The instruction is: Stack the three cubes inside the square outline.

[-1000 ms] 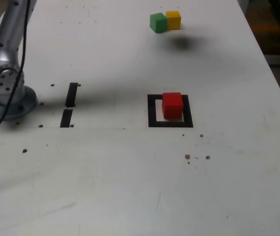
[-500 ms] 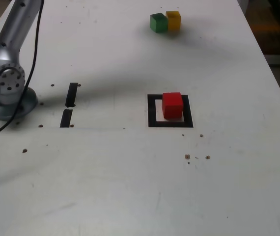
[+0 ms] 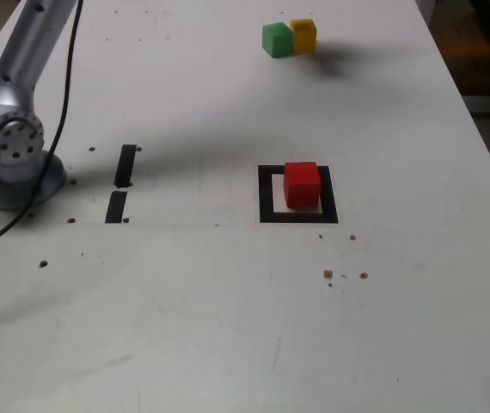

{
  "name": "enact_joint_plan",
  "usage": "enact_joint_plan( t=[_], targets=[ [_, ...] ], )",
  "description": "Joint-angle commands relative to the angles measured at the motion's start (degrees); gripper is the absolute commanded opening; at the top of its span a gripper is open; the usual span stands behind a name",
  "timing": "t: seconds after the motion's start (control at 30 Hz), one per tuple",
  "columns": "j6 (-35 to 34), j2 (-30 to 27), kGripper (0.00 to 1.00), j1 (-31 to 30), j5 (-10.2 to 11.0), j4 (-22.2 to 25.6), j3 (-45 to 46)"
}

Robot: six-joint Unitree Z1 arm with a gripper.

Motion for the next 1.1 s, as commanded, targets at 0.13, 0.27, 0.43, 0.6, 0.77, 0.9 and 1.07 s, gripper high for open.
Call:
enact_joint_plan(
  t=[0.13,0.27,0.43,0.6,0.77,0.9,1.07],
  targets=[
    [5.82,-0.44,0.96,1.93,-3.76,-0.87,2.54],
    [7.34,-0.40,0.96,2.60,-5.29,-2.24,3.99],
    [10.13,-0.18,0.96,3.08,-6.28,-3.16,5.16],
    [12.11,0.38,0.93,3.07,-5.04,-4.93,6.35],
    [14.35,1.10,0.91,3.03,-4.10,-7.11,7.47],
    [16.34,1.75,0.91,3.04,-4.11,-9.27,8.02],
    [18.29,2.74,0.91,3.11,-4.59,-10.62,8.36]
  ],
)
